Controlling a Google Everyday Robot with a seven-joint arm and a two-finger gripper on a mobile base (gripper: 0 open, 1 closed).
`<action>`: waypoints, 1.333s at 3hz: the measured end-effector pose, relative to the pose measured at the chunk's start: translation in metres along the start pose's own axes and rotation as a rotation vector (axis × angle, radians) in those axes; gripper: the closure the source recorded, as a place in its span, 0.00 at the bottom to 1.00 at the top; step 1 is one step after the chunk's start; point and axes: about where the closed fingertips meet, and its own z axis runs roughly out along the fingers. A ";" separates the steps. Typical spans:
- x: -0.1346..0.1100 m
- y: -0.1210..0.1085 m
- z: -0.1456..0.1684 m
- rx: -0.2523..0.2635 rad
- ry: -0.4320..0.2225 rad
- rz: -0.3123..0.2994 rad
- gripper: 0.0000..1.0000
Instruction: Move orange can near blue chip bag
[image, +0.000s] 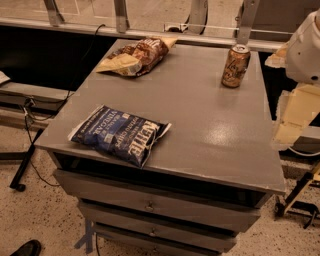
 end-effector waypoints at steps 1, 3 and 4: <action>0.000 0.000 0.000 0.000 0.000 0.000 0.00; 0.003 -0.045 0.028 0.069 -0.072 0.075 0.00; 0.009 -0.108 0.066 0.150 -0.177 0.178 0.00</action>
Offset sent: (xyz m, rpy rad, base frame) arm 0.1567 -0.0457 -0.0531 0.2507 -0.2265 -0.2259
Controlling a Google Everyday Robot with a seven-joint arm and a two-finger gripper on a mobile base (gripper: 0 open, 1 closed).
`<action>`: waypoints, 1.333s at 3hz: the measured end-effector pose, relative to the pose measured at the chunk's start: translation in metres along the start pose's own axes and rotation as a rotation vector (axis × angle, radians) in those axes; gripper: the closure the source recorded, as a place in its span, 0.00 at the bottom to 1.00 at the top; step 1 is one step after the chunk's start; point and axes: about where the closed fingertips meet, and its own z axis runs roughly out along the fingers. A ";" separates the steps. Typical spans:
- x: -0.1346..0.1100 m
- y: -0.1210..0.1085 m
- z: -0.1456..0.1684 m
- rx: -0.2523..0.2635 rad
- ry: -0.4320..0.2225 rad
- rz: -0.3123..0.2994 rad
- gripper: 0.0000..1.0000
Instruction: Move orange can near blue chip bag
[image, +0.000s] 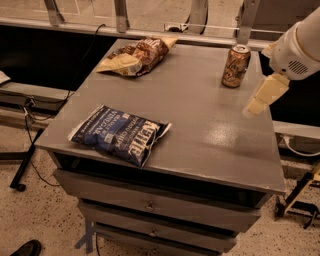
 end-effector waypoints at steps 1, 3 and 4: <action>0.005 -0.040 0.029 0.075 -0.087 0.081 0.00; -0.003 -0.100 0.068 0.158 -0.306 0.206 0.00; -0.006 -0.122 0.088 0.169 -0.392 0.262 0.00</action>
Offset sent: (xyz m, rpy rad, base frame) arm 0.1270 -0.0443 -0.0161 0.3323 -0.2648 -0.1788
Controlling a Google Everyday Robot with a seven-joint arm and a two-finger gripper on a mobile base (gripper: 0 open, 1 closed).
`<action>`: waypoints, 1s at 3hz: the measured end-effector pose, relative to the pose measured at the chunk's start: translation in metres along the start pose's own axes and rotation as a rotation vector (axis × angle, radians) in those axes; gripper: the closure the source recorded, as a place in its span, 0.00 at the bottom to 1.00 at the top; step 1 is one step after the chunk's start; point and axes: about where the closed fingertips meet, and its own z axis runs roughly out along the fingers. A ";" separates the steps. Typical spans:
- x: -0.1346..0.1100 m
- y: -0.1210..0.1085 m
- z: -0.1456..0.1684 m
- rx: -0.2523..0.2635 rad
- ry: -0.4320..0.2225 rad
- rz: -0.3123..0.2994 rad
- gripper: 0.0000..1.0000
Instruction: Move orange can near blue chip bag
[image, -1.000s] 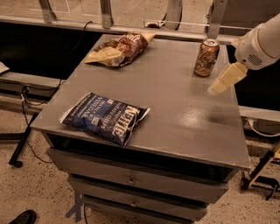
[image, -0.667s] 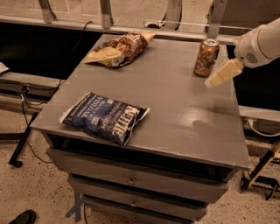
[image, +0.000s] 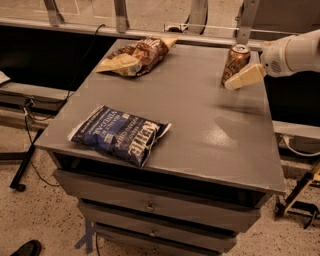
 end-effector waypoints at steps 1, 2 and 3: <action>-0.003 -0.009 0.026 -0.015 -0.082 0.072 0.00; -0.004 -0.013 0.045 -0.053 -0.159 0.161 0.18; -0.012 -0.012 0.052 -0.095 -0.233 0.211 0.41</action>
Offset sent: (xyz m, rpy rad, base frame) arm 0.0610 0.0119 -0.0231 0.3938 -0.0145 -0.0095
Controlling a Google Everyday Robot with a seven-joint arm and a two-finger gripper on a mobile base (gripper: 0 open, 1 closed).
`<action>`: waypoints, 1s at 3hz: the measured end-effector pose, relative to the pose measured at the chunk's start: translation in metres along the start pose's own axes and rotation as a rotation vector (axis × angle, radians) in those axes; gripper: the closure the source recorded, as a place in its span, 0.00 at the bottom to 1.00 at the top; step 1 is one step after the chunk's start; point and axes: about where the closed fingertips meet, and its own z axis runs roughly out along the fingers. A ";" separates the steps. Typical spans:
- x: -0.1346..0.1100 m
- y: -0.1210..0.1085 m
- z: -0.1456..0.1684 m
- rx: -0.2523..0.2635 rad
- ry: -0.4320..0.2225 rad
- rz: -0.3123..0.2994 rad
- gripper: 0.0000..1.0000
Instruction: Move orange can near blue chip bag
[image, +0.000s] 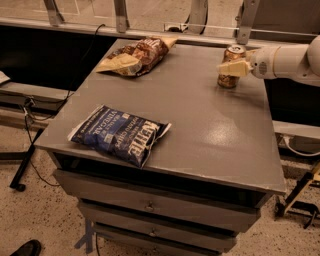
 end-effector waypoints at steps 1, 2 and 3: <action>-0.013 0.011 -0.003 -0.044 -0.049 0.009 0.65; -0.036 0.048 -0.026 -0.091 -0.073 -0.037 0.88; -0.049 0.121 -0.066 -0.177 -0.094 -0.044 1.00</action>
Offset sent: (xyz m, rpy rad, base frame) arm -0.1124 0.0747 0.0748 0.0139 -0.0657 0.2153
